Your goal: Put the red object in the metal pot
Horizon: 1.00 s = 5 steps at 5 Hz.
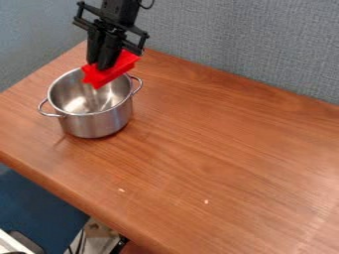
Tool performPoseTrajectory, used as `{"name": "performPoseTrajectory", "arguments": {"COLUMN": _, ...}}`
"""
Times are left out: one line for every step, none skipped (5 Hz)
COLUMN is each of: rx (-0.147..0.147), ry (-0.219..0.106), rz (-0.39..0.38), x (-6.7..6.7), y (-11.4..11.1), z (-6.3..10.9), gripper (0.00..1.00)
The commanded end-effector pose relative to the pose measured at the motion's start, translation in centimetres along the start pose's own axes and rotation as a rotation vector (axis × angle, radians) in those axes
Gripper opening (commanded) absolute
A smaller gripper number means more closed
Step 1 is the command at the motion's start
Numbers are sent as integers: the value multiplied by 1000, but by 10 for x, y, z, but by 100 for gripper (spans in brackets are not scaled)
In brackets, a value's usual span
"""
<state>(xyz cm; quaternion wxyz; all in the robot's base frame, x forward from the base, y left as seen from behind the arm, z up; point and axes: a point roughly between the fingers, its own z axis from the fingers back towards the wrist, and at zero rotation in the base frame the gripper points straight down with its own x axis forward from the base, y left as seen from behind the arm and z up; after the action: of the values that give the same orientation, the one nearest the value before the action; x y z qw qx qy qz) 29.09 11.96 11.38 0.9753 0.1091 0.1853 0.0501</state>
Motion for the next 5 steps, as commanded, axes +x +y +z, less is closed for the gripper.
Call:
{"name": "performPoseTrajectory", "arguments": {"rx": -61, "ry": -6, "rz": 113, "x": -13, "y": 8, "z": 12, "gripper": 0}}
{"name": "performPoseTrajectory", "arguments": {"rx": -118, "ry": 20, "rz": 207, "x": -20, "y": 9, "z": 18, "gripper": 100}}
{"name": "performPoseTrajectory", "arguments": {"rx": -95, "ry": 13, "rz": 242, "x": -33, "y": 15, "z": 19, "gripper": 100}}
{"name": "performPoseTrajectory", "arguments": {"rx": -73, "ry": 1, "rz": 275, "x": -46, "y": 20, "z": 21, "gripper": 100}}
{"name": "performPoseTrajectory", "arguments": {"rx": -50, "ry": -22, "rz": 316, "x": -58, "y": 26, "z": 23, "gripper": 100}}
